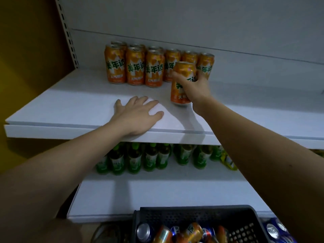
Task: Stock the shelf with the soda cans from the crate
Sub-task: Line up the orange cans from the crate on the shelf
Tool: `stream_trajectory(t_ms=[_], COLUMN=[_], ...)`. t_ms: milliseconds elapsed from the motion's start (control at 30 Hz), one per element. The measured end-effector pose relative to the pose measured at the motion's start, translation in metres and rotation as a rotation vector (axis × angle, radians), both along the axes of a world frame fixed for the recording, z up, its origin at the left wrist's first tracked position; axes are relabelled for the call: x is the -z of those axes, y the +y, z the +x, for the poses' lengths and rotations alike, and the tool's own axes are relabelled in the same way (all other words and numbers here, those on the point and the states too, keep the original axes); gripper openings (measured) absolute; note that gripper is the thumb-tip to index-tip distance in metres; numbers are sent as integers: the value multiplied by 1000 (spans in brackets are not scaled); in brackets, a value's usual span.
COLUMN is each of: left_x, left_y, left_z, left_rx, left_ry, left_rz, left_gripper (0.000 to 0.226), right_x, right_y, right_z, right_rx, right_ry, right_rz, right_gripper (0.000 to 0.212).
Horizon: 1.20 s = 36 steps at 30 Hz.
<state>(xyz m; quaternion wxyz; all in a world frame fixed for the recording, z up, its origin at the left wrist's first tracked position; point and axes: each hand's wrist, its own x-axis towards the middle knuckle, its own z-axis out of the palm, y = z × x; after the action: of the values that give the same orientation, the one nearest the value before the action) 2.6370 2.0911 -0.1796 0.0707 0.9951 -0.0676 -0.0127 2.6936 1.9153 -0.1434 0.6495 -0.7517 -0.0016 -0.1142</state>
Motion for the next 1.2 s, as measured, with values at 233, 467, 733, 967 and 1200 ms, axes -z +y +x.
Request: stream_trajectory(t_ms=[233, 467, 733, 967, 1200], left_x=[2, 4, 0, -4, -6], left_y=[0, -1, -3, -3, -7], left_z=[-2, -2, -6, -10, -24], left_rx=[13, 6, -2, -8, -74], left_ry=[-45, -52, -66, -86, -148], left_rz=[-10, -15, -20, -43, -63], left_gripper=[64, 62, 62, 64, 54], right_x=[8, 23, 12, 1, -19], right_y=[16, 26, 27, -4, -33], right_z=[73, 111, 87, 23, -71], right_rx=[98, 61, 72, -70, -58], right_ry=[1, -109, 81, 178, 202], right_rz=[-2, -3, -126, -240, -739], right_gripper=[98, 103, 83, 42, 27])
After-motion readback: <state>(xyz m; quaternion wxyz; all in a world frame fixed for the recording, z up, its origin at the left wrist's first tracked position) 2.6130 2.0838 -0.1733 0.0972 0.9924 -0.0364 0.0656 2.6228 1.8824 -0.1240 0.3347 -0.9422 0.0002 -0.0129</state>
